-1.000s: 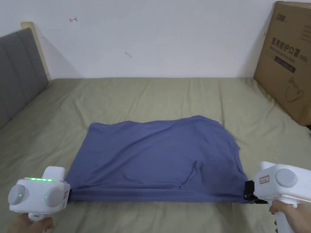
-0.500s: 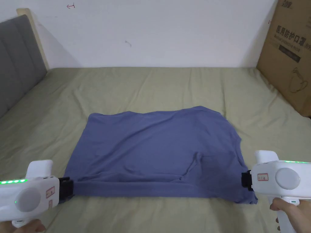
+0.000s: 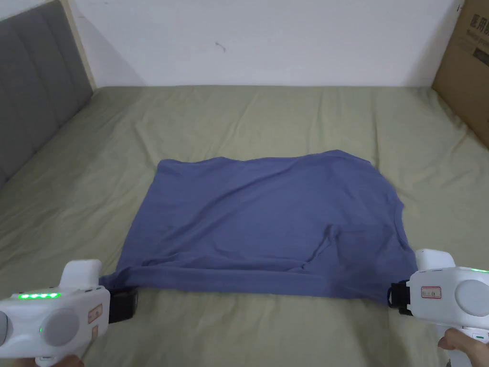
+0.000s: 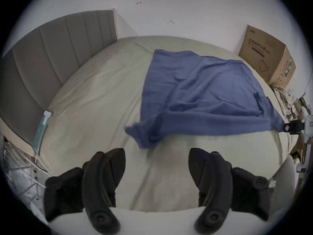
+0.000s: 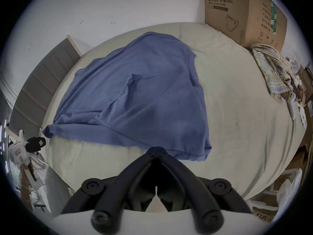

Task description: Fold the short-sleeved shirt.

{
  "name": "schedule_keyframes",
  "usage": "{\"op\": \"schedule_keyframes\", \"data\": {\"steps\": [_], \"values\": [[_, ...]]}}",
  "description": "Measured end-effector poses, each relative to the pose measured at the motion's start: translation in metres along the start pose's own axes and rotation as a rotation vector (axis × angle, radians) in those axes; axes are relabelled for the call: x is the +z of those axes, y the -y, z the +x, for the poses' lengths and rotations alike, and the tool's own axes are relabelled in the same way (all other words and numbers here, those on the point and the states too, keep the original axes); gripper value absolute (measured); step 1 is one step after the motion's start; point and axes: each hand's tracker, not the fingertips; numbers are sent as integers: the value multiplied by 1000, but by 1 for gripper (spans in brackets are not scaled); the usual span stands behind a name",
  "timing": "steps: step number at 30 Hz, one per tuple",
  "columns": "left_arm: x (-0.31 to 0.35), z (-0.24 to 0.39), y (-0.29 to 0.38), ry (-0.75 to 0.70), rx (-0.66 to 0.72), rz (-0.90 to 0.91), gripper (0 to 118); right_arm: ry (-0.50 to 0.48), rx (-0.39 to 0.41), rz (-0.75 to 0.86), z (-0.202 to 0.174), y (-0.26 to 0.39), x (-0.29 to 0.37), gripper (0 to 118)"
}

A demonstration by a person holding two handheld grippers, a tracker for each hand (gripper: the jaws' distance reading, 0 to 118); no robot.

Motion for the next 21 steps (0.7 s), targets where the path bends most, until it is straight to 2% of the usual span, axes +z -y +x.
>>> {"op": "schedule_keyframes", "data": {"steps": [3,6,7,8,9,11,13,19,20,21], "values": [[-15,-7,-14,-35,1,24,83,-88,-72,-2,3,-2,-1,0],[-31,-19,-25,19,81,43,82,-52,-41,-2,0,-3,-4,0],[-37,-21,-26,40,122,21,72,-43,-30,-7,0,-2,-6,0],[-43,-23,-25,60,135,-14,43,-40,-27,-15,0,-2,-8,1],[-47,-22,-24,67,128,-29,4,-46,-33,-18,1,-1,-8,1],[-48,-16,-19,-23,71,-10,3,-57,-43,-22,4,1,-6,1],[-41,-15,-18,42,101,-7,3,-58,-40,-20,7,1,-3,0],[-30,-10,-24,24,65,17,3,-60,-30,33,20,-2,12,2],[-29,-10,-26,23,61,19,3,-56,-13,47,22,-4,15,13],[-29,-9,-26,16,55,21,3,-44,-10,51,23,-6,15,42]]}}
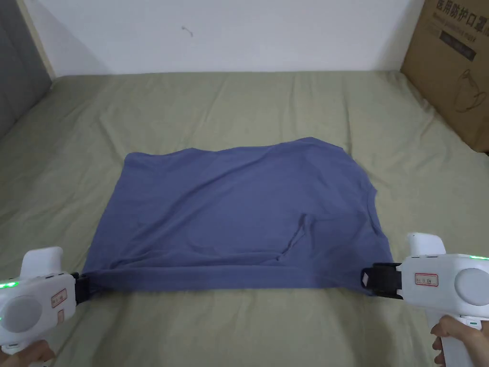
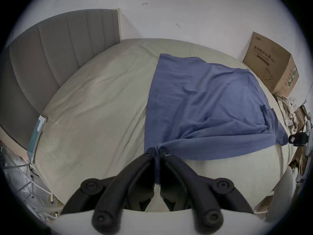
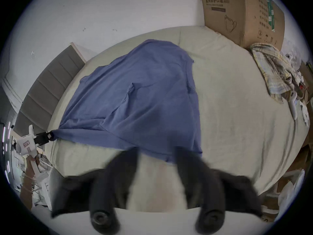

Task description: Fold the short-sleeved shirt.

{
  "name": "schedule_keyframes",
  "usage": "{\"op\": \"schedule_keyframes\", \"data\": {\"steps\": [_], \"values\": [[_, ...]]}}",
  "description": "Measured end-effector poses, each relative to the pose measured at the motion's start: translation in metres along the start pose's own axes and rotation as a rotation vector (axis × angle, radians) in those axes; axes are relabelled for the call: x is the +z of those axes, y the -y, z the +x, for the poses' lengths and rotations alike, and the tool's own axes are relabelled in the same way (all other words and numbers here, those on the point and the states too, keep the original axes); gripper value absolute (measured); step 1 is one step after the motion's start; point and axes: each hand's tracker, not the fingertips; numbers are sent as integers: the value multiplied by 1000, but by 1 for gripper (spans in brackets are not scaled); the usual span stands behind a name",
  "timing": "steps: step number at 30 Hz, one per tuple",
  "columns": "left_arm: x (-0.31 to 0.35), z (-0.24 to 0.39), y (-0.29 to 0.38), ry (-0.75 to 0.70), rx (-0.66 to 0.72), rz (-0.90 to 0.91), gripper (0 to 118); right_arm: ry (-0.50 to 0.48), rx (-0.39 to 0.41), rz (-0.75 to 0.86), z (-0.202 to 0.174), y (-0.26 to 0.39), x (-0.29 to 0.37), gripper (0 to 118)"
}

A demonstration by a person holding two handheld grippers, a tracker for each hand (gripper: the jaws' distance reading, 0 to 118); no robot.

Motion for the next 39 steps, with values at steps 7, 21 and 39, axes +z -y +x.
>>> {"op": "schedule_keyframes", "data": {"steps": [7,21,39], "values": [[-3,-3,0,-6,8,-13,3,80,35,-26,15,-18,-29,70],[11,2,-18,-9,1,-7,3,41,-12,-31,19,-36,-11,2],[-109,32,-142,-148,-126,-97,76,150,-24,-69,8,-170,-104,12]]}}
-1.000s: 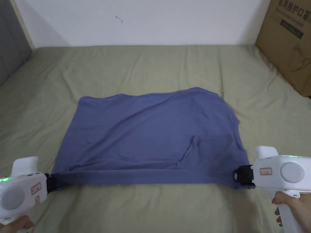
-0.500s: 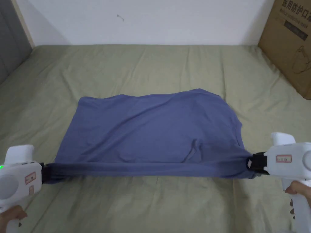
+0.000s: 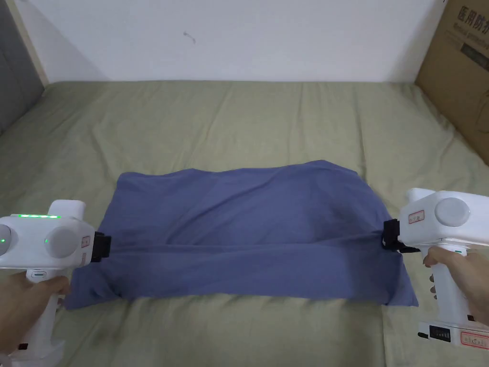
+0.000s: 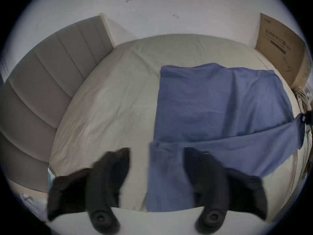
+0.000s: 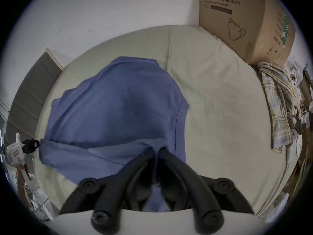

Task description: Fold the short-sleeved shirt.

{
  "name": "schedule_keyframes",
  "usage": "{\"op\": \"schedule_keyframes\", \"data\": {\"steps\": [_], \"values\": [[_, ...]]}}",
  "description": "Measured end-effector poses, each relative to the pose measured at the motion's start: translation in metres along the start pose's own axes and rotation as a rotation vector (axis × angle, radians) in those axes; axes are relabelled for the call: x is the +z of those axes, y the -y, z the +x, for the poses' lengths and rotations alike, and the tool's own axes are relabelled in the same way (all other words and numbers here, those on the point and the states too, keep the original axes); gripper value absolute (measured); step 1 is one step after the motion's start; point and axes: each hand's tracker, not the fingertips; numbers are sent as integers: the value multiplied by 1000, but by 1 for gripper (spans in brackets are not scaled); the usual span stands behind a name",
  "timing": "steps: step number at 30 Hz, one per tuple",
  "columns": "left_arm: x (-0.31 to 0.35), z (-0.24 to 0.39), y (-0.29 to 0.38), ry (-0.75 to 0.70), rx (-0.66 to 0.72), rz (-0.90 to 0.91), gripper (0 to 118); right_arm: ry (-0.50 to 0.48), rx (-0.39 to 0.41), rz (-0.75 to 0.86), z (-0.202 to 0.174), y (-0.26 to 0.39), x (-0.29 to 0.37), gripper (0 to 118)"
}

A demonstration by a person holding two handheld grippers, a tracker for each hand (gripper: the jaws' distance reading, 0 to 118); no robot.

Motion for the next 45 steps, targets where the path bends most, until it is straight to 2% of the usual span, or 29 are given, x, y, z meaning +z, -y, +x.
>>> {"op": "schedule_keyframes", "data": {"steps": [1,2,3,10,12,13,14,15,17,18,19,25,26,28,29,30,33,34,35,36,37,38,39,40,41,42,43,45], "values": [[-4,-2,2,-1,28,-10,93,2,16,0,0,2,-3,32],[-3,-5,6,13,40,-10,101,29,25,-19,-2,3,-5,59],[-1,-7,9,16,52,-3,100,49,28,-43,-2,5,-5,79],[46,-27,35,48,80,56,100,10,49,56,0,24,42,78],[62,-31,46,75,111,80,98,2,38,87,1,31,58,76],[75,-30,52,90,128,83,90,-13,36,101,1,35,66,67],[84,-31,60,126,146,95,72,-38,34,122,0,41,73,47],[91,-32,67,156,156,107,27,-46,30,131,-1,48,78,1],[99,-29,82,154,164,89,3,-65,11,127,-3,65,84,1],[102,-26,94,133,167,84,0,-106,3,102,-3,75,83,1],[103,-24,107,126,181,79,0,-130,12,78,-2,85,81,1],[85,-25,119,140,191,38,1,-77,-5,25,-1,123,59,1],[81,-27,115,130,198,40,5,-81,-6,21,-2,125,56,1],[69,-28,106,119,206,29,66,-74,-3,21,-7,125,52,1],[61,-29,102,116,214,22,89,-62,8,19,-9,124,49,1],[54,-27,97,103,215,13,100,-55,15,22,-12,123,47,1],[23,-26,90,82,206,-36,96,-68,19,15,-12,120,34,1],[11,-26,90,75,198,-63,91,-72,17,13,-13,119,32,1],[3,-25,92,93,183,-89,76,-73,17,10,-14,117,30,1],[-1,-24,93,89,190,-102,68,-71,18,9,-15,116,28,1],[2,-20,94,68,197,-80,64,-69,20,7,-15,116,27,1],[6,-19,92,65,192,-72,52,-68,22,2,-14,116,25,1],[9,-19,90,65,184,-59,19,-70,22,0,-14,116,25,1],[11,-21,88,92,186,-36,7,-73,20,0,-12,114,25,1],[14,-20,86,143,203,-39,7,-73,17,11,-11,113,26,1],[12,-19,83,115,184,-60,7,-68,18,26,-10,111,27,8],[10,-18,83,100,133,-59,7,-56,20,43,-11,109,30,26],[10,-18,82,101,123,-60,7,-53,27,65,-9,101,34,70]]}}
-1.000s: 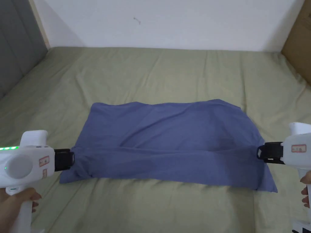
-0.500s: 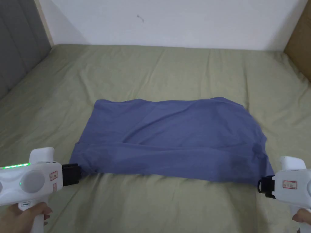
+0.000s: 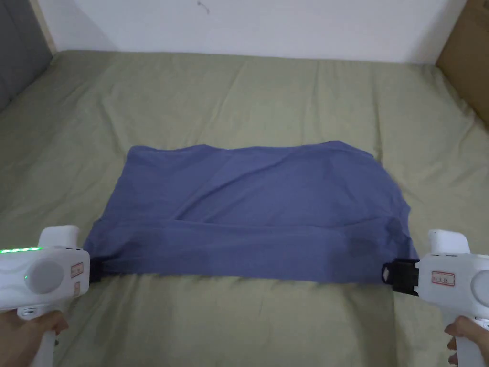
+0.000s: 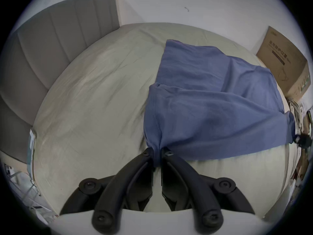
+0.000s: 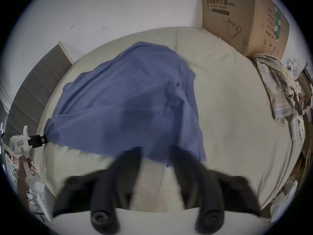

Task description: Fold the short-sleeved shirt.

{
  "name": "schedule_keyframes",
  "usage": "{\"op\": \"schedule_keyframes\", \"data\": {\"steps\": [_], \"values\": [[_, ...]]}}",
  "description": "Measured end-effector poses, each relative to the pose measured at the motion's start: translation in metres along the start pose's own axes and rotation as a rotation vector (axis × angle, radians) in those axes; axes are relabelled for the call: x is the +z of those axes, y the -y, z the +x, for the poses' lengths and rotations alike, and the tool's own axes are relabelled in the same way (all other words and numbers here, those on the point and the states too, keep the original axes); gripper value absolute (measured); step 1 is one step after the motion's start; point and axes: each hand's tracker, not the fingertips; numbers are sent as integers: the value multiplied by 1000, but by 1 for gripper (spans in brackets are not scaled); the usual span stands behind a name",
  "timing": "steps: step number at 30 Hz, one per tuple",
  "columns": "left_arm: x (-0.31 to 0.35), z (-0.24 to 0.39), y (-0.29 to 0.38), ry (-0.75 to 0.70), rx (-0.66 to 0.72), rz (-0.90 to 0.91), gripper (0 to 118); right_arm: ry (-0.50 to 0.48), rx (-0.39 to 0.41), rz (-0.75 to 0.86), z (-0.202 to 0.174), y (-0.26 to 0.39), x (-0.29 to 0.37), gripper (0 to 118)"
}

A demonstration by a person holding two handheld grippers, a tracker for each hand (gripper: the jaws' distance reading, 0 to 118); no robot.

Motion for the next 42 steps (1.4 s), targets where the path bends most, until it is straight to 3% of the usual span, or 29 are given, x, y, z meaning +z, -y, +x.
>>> {"op": "schedule_keyframes", "data": {"steps": [5,9,10,11,12,13,16,18,22,27,35,41,42], "values": [[6,-3,-1,12,12,8,7,48,-6,39,16,-24,-11,71],[6,-1,-3,3,-29,4,7,44,-71,-73,27,-26,-47,65],[6,-1,-3,2,-31,1,7,32,-68,-127,27,-22,-56,50],[5,-1,-4,5,-32,-3,7,38,-78,-152,25,-17,-60,27],[6,0,-4,8,-31,-5,7,-5,-103,-113,22,-15,-55,14],[7,1,-4,4,-33,-5,7,5,-107,-103,18,-17,-48,9],[17,4,-5,-3,-61,4,7,29,-29,-97,9,-22,-33,8],[26,4,-5,-5,-65,18,7,19,-29,-93,15,-26,-28,8],[48,5,-7,6,-56,50,7,-42,-105,-46,22,-31,-3,8],[79,7,1,-14,-94,85,7,-13,-21,-38,14,-19,28,8],[97,-8,51,-29,-129,17,7,-18,-9,-110,19,41,43,8],[72,-14,77,-34,-144,-34,7,8,-13,-123,30,56,20,8],[71,-14,77,-39,-140,-28,14,4,-20,-121,32,52,19,10]]}}
